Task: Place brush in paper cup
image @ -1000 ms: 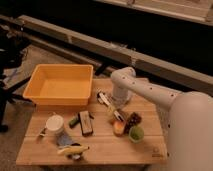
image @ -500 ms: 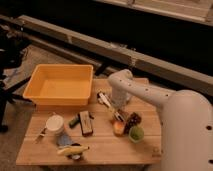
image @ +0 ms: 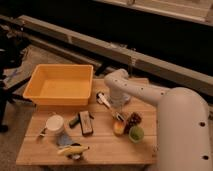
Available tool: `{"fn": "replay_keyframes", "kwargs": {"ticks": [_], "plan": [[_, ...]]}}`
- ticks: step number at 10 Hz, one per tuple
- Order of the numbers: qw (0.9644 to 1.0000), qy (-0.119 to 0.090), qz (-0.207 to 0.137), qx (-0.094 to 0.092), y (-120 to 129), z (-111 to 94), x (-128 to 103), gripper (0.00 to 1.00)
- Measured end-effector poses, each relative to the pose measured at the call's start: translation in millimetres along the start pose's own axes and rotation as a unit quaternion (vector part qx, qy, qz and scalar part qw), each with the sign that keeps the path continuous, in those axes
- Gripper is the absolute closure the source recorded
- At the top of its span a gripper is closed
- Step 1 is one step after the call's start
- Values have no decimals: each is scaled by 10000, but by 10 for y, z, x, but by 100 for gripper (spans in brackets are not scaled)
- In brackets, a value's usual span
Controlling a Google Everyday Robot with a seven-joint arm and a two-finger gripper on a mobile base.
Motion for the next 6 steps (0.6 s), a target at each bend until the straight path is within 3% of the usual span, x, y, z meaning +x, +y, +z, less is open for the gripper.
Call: {"fn": "replay_keyframes", "kwargs": {"ticks": [3,6], "plan": [[9999,72,-74,42,27,-6,-11,100],[9998,-64,-6,169,-89,-248,29,100]]}}
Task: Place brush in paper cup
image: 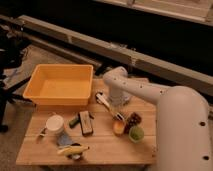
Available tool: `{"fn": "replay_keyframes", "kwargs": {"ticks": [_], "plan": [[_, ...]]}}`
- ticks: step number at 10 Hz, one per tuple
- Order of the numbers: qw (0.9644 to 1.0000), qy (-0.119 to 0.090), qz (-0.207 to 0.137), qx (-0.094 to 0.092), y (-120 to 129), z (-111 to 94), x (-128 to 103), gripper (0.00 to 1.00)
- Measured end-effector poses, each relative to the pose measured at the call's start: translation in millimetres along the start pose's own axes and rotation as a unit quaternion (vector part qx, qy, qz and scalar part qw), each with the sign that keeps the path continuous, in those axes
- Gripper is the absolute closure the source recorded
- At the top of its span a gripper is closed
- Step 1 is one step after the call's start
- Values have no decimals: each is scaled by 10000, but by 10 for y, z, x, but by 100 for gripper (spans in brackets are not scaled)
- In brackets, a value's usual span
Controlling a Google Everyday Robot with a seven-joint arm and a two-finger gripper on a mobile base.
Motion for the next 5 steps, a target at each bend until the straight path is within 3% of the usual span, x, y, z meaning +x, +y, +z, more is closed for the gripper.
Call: {"fn": "replay_keyframes", "kwargs": {"ticks": [3,5], "plan": [[9993,-205,54,301,-190,-417,161,100],[9977,-282,-53,617,-353,-650,359,100]]}}
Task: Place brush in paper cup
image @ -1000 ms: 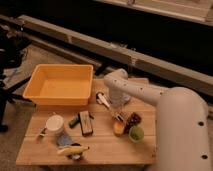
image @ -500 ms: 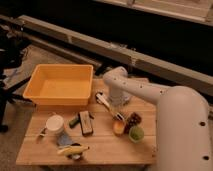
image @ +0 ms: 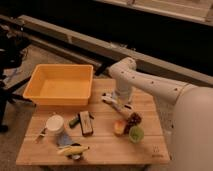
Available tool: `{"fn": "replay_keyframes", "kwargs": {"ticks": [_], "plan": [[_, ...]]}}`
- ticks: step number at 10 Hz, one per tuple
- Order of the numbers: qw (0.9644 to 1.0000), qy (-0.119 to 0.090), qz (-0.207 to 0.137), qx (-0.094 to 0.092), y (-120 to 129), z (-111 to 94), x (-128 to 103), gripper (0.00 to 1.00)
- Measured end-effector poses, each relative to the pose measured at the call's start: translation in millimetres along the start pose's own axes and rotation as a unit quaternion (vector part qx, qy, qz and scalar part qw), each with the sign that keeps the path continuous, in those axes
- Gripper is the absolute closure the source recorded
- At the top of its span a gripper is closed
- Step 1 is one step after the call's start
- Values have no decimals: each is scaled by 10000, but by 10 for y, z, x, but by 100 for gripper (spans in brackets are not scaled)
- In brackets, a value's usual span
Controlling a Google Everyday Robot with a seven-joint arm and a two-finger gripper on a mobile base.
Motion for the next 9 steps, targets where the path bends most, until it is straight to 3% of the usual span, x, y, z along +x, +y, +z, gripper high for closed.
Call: {"fn": "replay_keyframes", "kwargs": {"ticks": [2,5,8,9], "plan": [[9994,-111,-238,217,-143,-236,197,100],[9940,-509,-763,592,-213,-776,512,100],[9821,-915,-1378,898,-61,-1194,673,100],[9765,-1074,-1585,990,12,-1316,706,100]]}}
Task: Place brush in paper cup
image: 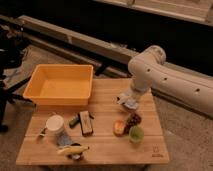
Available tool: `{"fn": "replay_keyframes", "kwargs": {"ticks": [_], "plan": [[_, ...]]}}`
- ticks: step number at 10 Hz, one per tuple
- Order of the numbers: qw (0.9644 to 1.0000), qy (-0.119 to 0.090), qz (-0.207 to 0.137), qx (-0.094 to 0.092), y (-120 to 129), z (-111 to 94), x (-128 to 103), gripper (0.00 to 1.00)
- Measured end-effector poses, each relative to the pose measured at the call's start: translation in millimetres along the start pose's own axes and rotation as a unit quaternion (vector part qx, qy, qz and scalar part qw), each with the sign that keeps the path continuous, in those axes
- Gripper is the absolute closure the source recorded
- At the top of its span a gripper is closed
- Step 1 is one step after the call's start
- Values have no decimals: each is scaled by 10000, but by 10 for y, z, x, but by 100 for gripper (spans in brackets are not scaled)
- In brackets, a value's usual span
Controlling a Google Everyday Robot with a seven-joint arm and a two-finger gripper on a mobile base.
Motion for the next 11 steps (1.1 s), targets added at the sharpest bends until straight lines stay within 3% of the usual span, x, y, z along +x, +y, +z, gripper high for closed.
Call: {"fn": "replay_keyframes", "kwargs": {"ticks": [3,6,9,10,11], "plan": [[9980,-428,-460,62,168,-276,-175,100],[9925,-719,-977,117,390,-514,-384,100],[9816,-1053,-1575,245,620,-880,-711,100],[9728,-1211,-1947,326,801,-1020,-916,100],[9670,-1304,-2158,358,902,-1095,-1030,100]]}}
